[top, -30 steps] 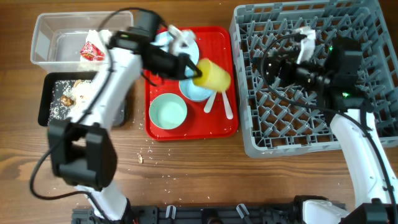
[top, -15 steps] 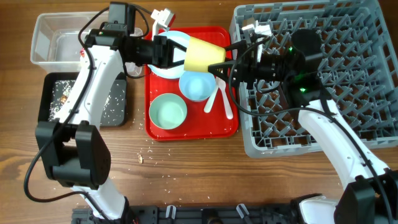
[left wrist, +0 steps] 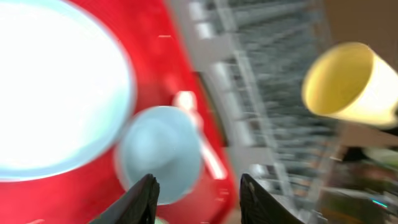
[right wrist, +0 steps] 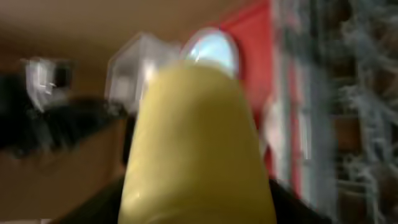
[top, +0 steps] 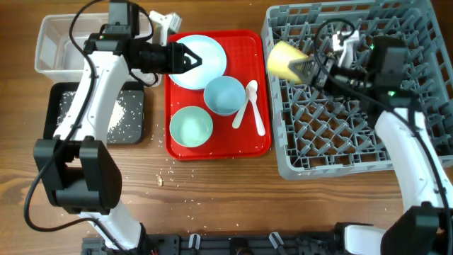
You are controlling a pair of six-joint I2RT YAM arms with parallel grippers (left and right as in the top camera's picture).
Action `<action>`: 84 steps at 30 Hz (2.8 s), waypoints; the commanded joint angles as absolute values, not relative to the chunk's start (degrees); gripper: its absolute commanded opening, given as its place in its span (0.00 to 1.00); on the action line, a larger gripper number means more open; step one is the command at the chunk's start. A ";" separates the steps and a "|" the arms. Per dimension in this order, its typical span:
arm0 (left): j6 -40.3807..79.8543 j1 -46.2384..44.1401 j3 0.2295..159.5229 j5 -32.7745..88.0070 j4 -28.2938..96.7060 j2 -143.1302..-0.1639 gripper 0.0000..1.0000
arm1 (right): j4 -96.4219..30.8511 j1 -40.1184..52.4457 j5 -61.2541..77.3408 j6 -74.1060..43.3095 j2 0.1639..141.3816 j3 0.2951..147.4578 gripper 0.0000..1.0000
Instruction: Sort waste into correct bins and load items into the dishwasher rack
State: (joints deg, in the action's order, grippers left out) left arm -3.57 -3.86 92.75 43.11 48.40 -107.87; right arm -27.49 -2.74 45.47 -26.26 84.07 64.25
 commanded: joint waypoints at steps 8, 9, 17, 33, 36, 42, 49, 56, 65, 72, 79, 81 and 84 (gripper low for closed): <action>-3.84 -4.05 93.43 28.80 47.66 -106.65 0.45 | -69.73 11.07 0.25 -22.48 84.95 82.06 0.48; -3.84 -4.05 93.43 28.80 48.03 -106.65 0.46 | -72.40 11.09 0.23 -22.46 86.98 82.06 0.48; -3.84 -4.05 93.43 28.36 49.71 -106.65 0.45 | -74.83 11.09 4.16 -18.00 98.98 82.00 0.50; -0.16 -0.97 93.45 28.32 49.25 -104.62 0.43 | -53.15 21.52 12.08 -14.70 104.68 95.57 0.74; 6.66 2.79 93.45 22.44 50.26 -101.75 0.43 | -49.06 24.62 11.68 -16.71 112.40 95.57 0.70; 9.89 8.29 93.45 7.84 51.64 -100.07 0.58 | -47.51 24.91 11.05 -18.22 123.35 95.57 0.52; 9.89 8.43 93.43 7.42 53.82 -100.07 1.00 | -45.98 24.91 10.74 -18.22 124.31 94.76 0.06; 9.89 8.43 93.43 7.40 53.82 -100.07 1.00 | -44.58 24.75 8.99 -17.93 121.05 95.53 0.04; 9.89 8.43 93.43 7.40 53.82 -100.07 1.00 | -42.48 21.50 -44.53 -20.36 99.07 95.88 0.04; 9.89 8.43 93.43 7.40 53.82 -100.07 1.00 | -8.58 21.02 -68.03 11.27 114.04 95.55 0.04; 9.89 8.43 93.43 7.40 53.82 -100.07 1.00 | -1.93 21.34 -69.87 26.96 123.59 94.94 0.04; 9.89 8.43 93.43 7.40 53.82 -100.07 1.00 | -4.01 21.85 -69.80 26.85 123.59 94.74 0.04; 9.89 8.43 93.43 7.40 53.82 -100.07 1.00 | -6.55 23.22 -67.88 26.98 123.59 94.11 0.04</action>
State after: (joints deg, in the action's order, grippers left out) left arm 9.78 8.27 92.75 7.81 53.82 -101.01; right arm -4.71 21.78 -68.07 26.06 122.65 94.83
